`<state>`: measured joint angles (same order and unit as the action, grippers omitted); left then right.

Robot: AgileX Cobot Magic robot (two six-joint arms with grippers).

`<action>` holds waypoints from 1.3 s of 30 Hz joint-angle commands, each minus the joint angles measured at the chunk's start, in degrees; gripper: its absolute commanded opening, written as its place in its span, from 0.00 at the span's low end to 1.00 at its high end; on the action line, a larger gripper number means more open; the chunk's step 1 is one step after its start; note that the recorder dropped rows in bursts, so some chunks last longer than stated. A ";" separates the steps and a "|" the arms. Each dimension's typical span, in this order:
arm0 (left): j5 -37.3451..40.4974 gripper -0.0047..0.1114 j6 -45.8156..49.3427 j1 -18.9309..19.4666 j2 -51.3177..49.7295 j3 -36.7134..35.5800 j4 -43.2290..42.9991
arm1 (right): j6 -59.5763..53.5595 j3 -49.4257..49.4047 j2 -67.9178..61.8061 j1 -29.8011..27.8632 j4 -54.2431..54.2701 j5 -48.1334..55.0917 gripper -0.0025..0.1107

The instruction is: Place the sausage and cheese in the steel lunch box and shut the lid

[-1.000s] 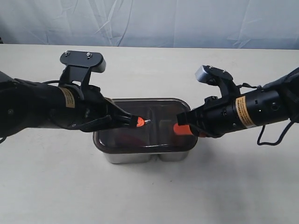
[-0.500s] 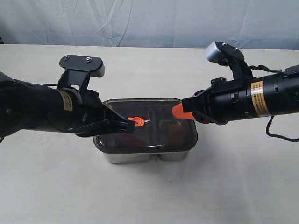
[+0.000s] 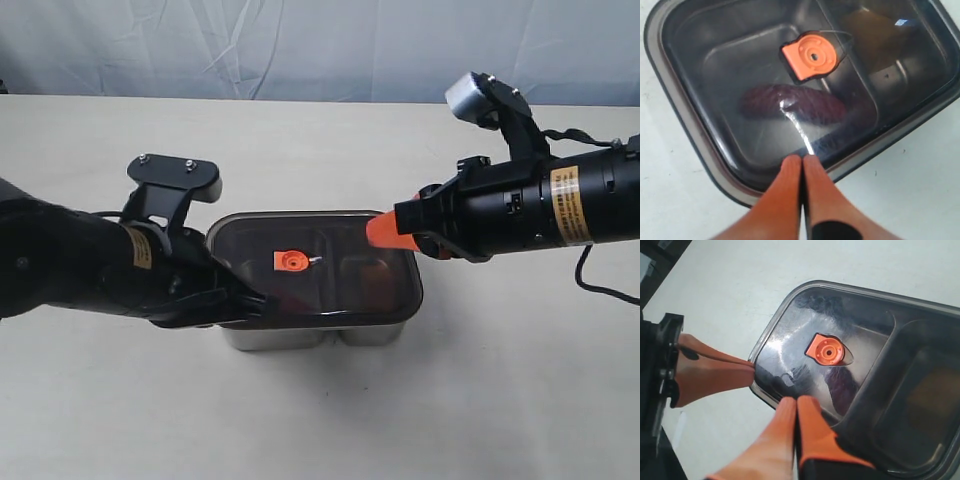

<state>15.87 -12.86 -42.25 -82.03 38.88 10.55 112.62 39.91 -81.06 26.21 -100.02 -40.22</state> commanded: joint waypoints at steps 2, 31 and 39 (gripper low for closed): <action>-1.73 0.04 0.16 -0.25 -2.33 -1.53 0.26 | -0.02 -0.19 0.48 0.14 0.07 -0.15 0.01; -5.58 0.04 -0.65 0.60 26.61 -1.69 -2.13 | 1.55 -0.77 13.68 0.14 0.07 8.50 0.01; -0.96 0.04 -10.77 11.86 37.12 -1.89 -24.18 | 1.39 -5.98 18.50 0.14 0.07 31.31 0.01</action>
<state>12.52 -17.47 -34.34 -46.49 37.39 -3.37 114.17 36.29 -62.85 26.30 -100.03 -20.49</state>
